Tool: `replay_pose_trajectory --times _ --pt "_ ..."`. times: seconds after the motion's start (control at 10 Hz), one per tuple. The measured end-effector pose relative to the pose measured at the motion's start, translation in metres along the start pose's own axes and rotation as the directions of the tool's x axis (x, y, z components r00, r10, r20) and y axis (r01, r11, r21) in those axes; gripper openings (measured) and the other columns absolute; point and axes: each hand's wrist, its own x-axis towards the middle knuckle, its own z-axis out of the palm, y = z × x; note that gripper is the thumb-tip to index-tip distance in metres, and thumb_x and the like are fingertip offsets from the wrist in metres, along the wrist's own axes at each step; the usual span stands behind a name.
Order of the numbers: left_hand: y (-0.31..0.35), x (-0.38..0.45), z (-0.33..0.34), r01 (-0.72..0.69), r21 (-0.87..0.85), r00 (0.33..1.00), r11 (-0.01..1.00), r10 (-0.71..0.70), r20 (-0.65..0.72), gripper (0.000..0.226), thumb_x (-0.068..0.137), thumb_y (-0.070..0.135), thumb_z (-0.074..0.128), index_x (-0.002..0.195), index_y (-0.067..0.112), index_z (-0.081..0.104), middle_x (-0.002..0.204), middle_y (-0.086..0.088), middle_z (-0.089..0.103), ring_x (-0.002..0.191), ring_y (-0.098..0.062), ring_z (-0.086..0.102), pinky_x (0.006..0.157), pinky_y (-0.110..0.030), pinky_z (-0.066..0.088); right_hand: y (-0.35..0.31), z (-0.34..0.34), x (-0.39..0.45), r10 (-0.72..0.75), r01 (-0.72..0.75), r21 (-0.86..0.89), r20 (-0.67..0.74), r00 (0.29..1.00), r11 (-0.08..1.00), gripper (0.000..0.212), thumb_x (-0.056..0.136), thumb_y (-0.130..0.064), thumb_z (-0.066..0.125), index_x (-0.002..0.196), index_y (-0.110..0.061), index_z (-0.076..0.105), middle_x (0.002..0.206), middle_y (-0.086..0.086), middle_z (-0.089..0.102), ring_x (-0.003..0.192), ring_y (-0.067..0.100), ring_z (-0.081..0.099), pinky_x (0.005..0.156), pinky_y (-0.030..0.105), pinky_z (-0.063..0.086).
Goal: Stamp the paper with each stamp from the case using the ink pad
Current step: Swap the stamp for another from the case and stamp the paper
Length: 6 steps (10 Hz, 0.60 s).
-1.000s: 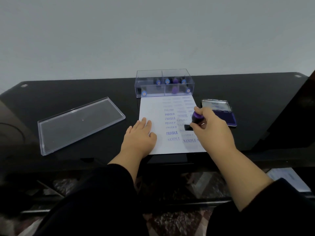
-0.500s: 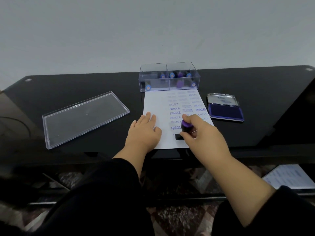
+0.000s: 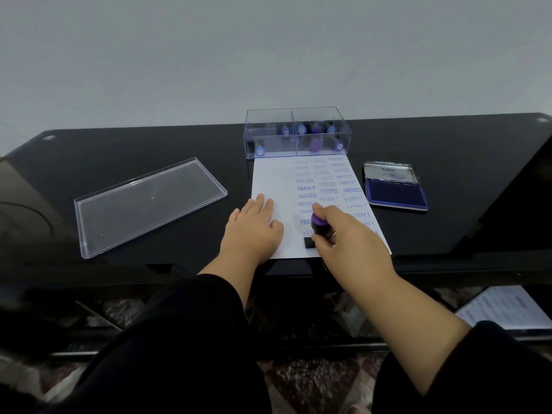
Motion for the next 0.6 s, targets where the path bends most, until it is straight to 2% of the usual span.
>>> replay_pose_trajectory --times 0.6 --pt "0.0010 -0.0013 -0.0012 0.000 0.005 1.000 1.000 0.000 0.006 0.055 0.100 0.028 0.021 0.153 0.019 0.008 0.160 0.001 -0.001 0.147 -0.015 -0.001 0.118 -0.035 -0.001 -0.0002 -0.0011 0.0002 -0.004 0.004 0.014 0.005 1.000 1.000 0.040 0.093 -0.023 0.054 0.130 -0.036 0.047 0.119 -0.019 0.056 0.103 0.007 0.055 0.082 0.023 0.042"
